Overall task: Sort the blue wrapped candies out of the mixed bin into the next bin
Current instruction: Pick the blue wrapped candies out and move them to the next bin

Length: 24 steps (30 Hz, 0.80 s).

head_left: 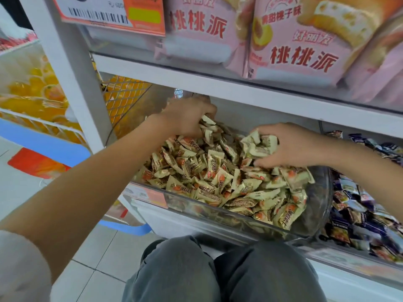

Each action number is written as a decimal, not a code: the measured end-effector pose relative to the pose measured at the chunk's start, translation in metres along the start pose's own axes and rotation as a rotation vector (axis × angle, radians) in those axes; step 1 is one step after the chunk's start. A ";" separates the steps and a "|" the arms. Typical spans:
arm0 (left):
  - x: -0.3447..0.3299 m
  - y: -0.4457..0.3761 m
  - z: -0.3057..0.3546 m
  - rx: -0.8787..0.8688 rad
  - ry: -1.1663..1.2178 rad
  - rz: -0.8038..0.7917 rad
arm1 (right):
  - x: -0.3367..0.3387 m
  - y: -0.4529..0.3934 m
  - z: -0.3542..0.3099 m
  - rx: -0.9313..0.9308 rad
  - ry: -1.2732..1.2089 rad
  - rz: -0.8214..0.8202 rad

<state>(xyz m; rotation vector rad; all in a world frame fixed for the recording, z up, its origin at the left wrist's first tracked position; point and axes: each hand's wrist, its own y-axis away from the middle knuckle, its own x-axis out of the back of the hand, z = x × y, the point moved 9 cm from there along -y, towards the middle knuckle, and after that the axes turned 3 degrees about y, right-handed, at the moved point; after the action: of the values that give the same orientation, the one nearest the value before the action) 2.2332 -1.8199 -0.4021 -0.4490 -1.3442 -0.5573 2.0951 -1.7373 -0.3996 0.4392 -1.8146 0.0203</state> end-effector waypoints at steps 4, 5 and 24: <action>0.022 0.023 0.000 -0.041 0.067 0.095 | 0.002 0.028 -0.013 0.083 0.123 0.009; 0.025 0.027 0.000 -0.047 0.066 0.104 | 0.000 0.033 -0.017 0.101 0.150 0.001; -0.004 0.063 0.035 -0.045 -0.001 -0.290 | 0.014 0.054 -0.007 0.006 -0.041 0.014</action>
<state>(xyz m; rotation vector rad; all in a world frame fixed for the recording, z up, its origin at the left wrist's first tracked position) 2.2440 -1.7491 -0.3993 -0.2915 -1.4093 -0.8274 2.0820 -1.6898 -0.3732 0.4337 -1.8584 0.0271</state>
